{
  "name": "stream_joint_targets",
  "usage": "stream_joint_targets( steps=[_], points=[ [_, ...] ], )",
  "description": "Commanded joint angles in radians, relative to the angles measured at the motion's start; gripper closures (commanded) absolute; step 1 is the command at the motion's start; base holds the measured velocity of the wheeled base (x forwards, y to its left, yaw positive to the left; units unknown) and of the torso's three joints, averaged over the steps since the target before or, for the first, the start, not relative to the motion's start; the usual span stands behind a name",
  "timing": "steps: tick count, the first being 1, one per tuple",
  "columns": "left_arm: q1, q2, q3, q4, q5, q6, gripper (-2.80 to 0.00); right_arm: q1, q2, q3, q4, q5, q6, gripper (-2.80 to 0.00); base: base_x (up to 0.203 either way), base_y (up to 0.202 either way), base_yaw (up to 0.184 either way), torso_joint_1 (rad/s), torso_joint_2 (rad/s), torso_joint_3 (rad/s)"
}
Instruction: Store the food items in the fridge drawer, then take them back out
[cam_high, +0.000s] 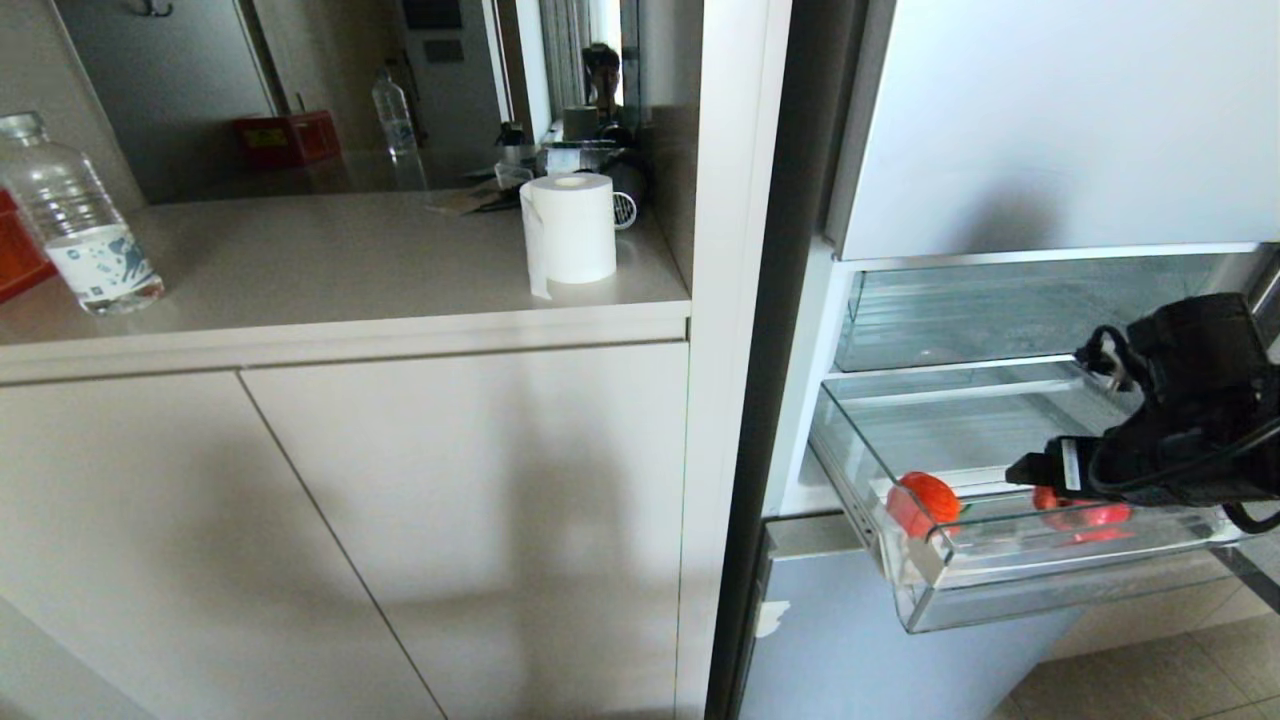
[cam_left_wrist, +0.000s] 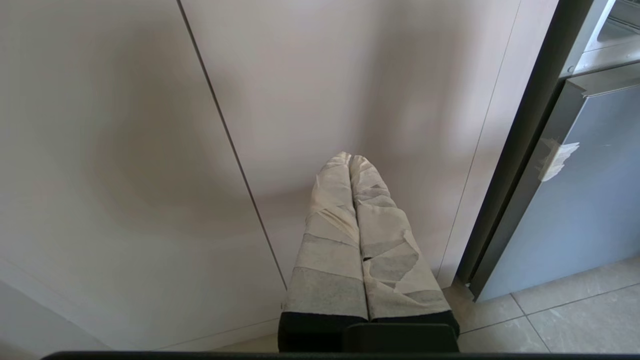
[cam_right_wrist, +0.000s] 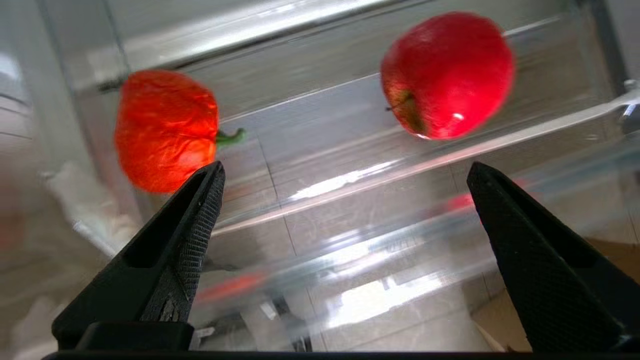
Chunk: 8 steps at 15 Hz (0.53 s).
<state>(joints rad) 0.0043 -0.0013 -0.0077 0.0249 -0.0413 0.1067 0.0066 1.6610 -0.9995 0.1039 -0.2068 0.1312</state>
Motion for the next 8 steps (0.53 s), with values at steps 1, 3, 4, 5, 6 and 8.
stream_joint_targets(
  steps=[1,3,4,5,6,8],
  points=[
    [0.000,0.001,0.000,0.000,0.000,0.001,0.00,-0.003,-0.052,0.007,-0.004,0.004,0.001,-2.80,0.000,0.000,0.000,0.000,0.00,0.000],
    [0.000,0.001,0.000,0.001,0.000,0.001,0.00,-0.003,-0.025,0.003,-0.014,0.039,0.005,-2.80,0.000,0.000,0.000,0.000,0.00,0.000],
    [0.000,0.001,0.000,0.000,0.000,0.001,0.00,-0.002,-0.002,0.000,-0.034,0.068,0.004,-2.80,0.000,0.000,0.000,0.000,0.00,0.000],
    [0.000,0.001,0.000,0.001,0.000,0.001,0.00,-0.001,0.030,-0.007,-0.059,0.095,0.004,-2.80,0.000,0.000,0.000,0.000,0.00,0.000],
    [0.000,0.001,0.000,0.000,0.000,0.001,0.00,0.001,0.069,-0.017,-0.077,0.111,0.004,-2.80,0.000,0.000,0.000,0.000,0.00,0.000],
    [0.000,0.001,0.000,0.000,0.000,0.001,0.00,0.005,0.139,-0.043,-0.094,0.128,0.012,-2.80,0.000,0.000,0.000,0.000,0.00,0.000]
  ],
)
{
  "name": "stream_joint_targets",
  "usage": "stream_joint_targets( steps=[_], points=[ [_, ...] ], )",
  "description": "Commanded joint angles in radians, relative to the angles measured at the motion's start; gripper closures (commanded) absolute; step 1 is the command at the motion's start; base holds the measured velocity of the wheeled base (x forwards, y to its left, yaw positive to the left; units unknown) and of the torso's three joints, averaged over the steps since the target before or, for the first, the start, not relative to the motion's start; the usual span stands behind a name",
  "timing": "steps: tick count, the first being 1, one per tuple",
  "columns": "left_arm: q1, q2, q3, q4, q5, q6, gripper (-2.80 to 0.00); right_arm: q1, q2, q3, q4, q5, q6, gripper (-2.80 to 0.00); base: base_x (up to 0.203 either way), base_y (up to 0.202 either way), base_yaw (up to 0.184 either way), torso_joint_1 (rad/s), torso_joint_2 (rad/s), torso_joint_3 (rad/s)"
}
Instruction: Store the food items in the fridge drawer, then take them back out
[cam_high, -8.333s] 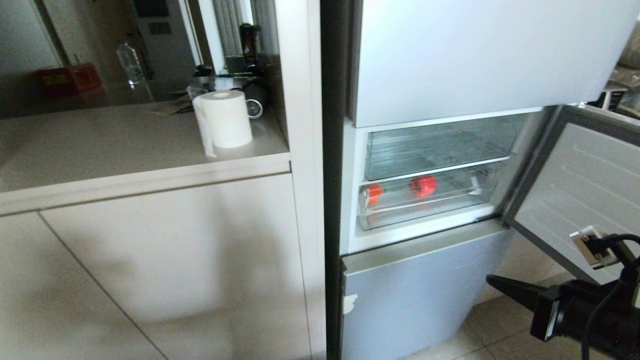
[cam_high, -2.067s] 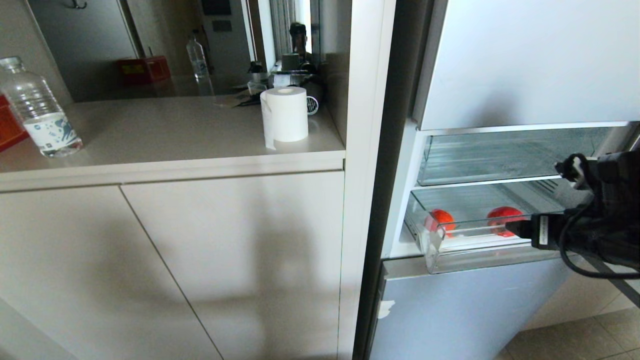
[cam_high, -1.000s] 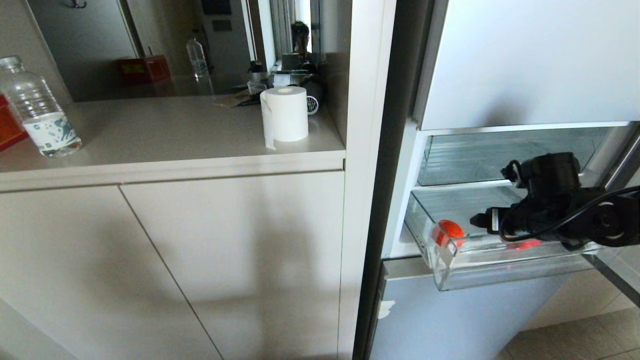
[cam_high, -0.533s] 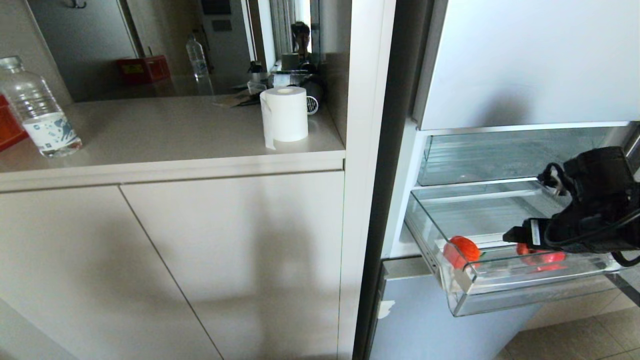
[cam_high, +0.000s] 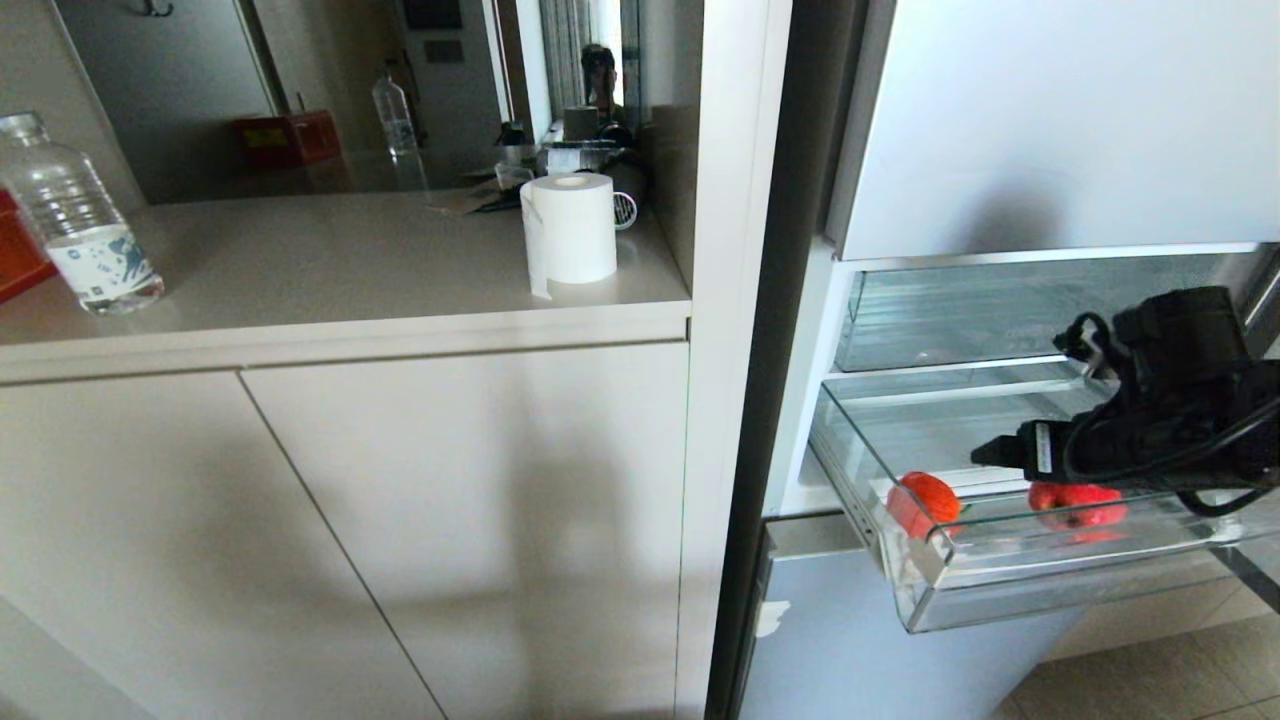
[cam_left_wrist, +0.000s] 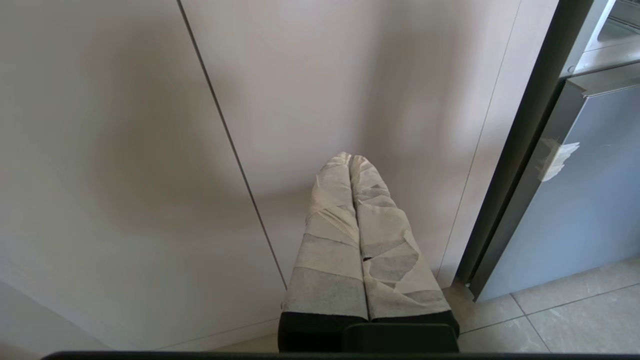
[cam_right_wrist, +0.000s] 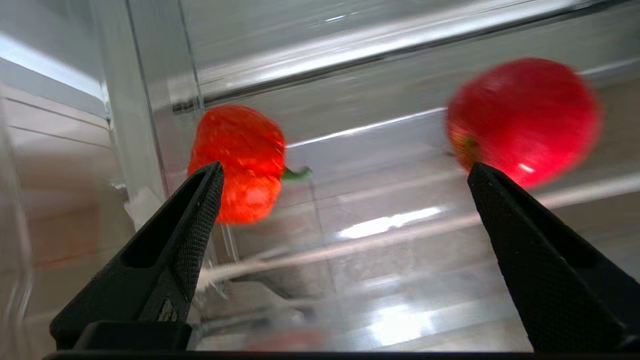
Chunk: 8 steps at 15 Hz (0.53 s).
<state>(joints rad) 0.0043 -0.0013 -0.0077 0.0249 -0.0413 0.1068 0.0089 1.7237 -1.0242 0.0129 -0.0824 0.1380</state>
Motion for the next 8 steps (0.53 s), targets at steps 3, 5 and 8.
stream_joint_targets(
  steps=[3,5,8],
  points=[
    [0.000,0.001,0.000,0.000,0.000,0.001,0.00,0.008,0.135,-0.056,0.002,0.088,0.033,-2.80,0.000,0.000,0.000,0.000,0.00,0.000],
    [0.000,0.001,0.000,0.001,0.000,0.001,0.00,0.010,0.161,-0.084,0.043,0.111,0.040,-2.80,0.000,0.000,0.000,0.000,0.00,0.000],
    [0.000,0.001,0.000,0.000,0.000,0.001,0.00,0.023,0.188,-0.115,0.080,0.144,0.064,-2.80,0.000,0.000,0.000,0.000,0.00,0.000]
  ],
)
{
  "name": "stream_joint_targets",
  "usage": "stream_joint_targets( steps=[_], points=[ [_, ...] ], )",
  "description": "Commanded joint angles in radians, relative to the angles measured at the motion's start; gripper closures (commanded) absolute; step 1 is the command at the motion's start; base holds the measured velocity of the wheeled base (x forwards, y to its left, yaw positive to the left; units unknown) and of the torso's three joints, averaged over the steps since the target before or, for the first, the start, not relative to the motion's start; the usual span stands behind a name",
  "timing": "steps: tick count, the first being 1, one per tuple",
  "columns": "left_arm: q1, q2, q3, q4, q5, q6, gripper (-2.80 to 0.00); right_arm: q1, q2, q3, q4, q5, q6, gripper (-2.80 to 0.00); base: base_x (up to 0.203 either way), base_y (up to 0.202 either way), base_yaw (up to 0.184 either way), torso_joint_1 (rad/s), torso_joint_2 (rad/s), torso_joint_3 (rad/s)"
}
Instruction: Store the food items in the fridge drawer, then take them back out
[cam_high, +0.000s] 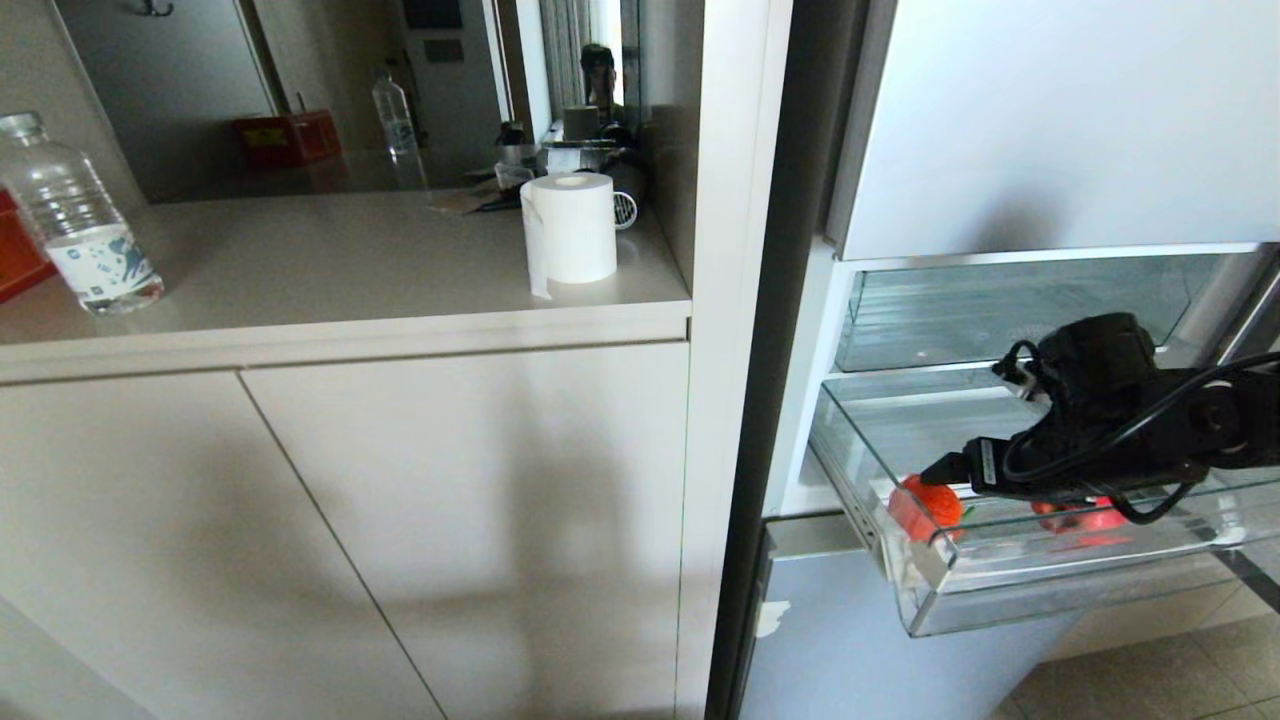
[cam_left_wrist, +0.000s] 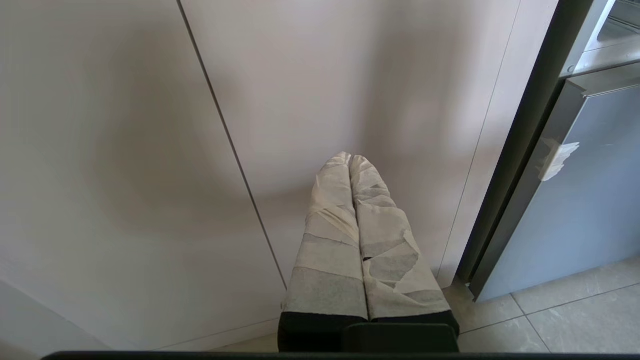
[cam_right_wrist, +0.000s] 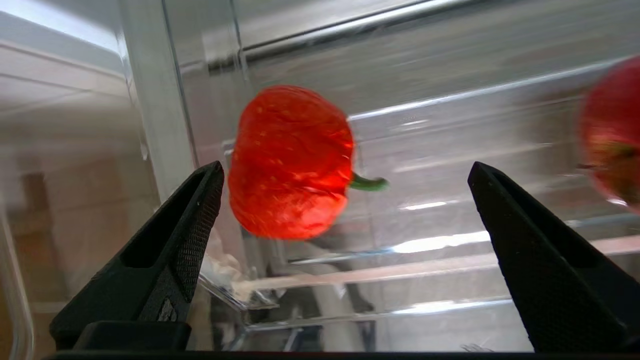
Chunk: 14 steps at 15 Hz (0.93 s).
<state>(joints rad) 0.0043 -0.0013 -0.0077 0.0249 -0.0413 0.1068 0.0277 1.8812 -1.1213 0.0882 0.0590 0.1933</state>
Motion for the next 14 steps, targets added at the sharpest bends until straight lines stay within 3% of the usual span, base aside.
stream_joint_targets(
  steps=[1,14],
  points=[
    [0.000,0.001,0.000,0.000,0.000,0.001,0.00,0.009,0.047,-0.031,0.011,0.008,0.017,-2.80,0.000,0.000,0.000,0.000,0.00,0.000],
    [0.000,0.001,0.000,0.000,0.000,0.001,0.00,0.043,0.130,-0.060,0.024,0.033,0.026,-2.80,0.000,0.000,0.000,0.000,0.00,0.000]
  ],
)
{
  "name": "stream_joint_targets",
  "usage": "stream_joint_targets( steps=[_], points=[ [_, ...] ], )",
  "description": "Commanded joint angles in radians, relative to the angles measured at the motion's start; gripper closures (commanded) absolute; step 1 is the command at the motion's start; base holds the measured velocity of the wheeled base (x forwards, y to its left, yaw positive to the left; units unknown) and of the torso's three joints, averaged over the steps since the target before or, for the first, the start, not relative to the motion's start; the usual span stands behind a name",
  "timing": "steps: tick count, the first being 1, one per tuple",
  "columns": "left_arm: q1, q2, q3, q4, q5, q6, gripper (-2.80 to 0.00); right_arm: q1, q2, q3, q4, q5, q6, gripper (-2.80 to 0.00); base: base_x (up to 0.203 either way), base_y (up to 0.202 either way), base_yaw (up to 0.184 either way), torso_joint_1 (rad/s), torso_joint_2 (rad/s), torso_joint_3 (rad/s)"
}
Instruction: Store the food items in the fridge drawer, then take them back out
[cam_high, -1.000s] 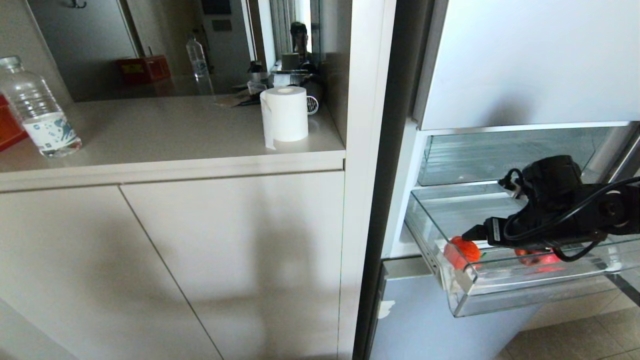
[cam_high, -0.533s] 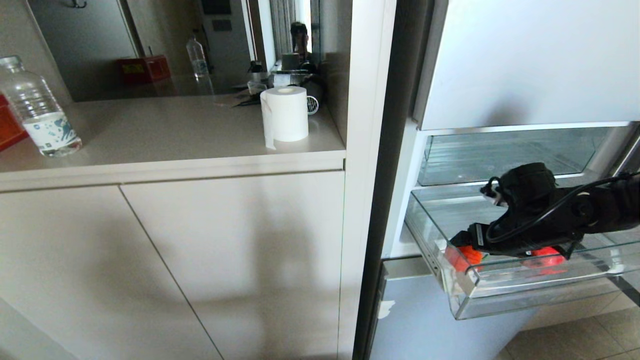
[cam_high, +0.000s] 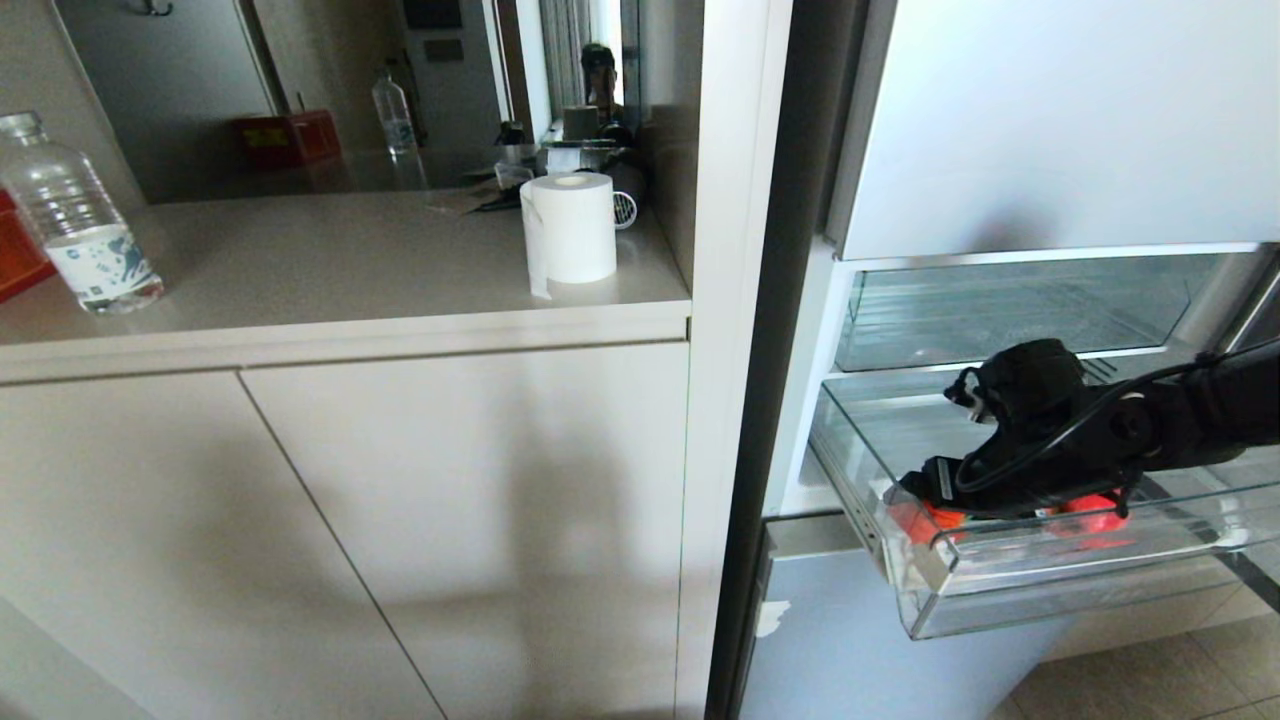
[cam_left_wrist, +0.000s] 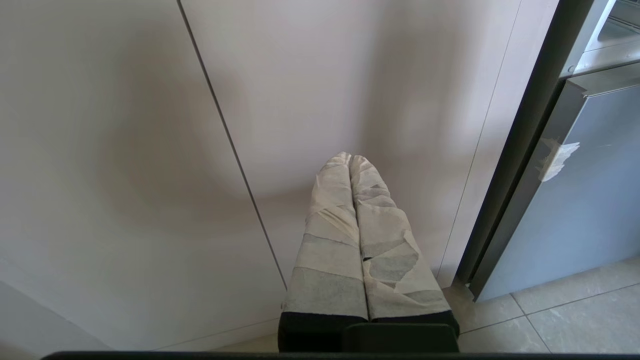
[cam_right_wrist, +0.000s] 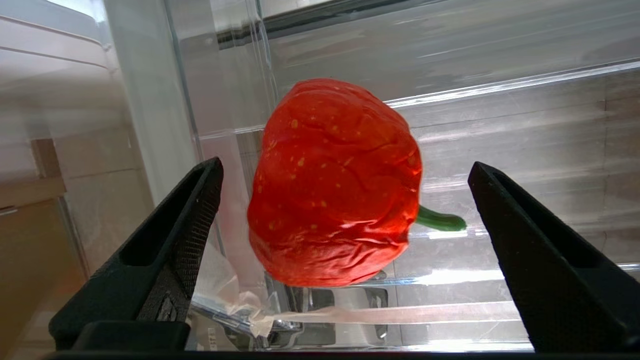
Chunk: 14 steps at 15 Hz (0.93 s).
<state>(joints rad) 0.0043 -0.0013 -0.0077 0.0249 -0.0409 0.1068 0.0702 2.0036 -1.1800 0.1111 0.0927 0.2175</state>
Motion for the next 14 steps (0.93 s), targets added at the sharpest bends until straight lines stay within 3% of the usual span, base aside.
stream_joint_targets(
  steps=[1,2,14],
  points=[
    [0.000,0.001,0.000,0.000,-0.001,0.001,0.00,0.000,0.007,-0.001,0.001,-0.002,0.002,-2.80,0.000,0.000,0.000,0.000,0.00,0.000],
    [0.000,0.001,0.000,0.000,-0.001,0.001,0.00,0.000,0.007,-0.002,0.001,-0.004,0.002,0.00,0.000,0.000,0.000,0.000,0.00,0.000],
    [0.000,0.001,0.000,0.001,-0.001,0.001,0.00,0.000,-0.123,0.024,0.002,-0.003,0.002,0.00,0.000,0.000,0.000,0.000,0.00,0.000]
  ],
)
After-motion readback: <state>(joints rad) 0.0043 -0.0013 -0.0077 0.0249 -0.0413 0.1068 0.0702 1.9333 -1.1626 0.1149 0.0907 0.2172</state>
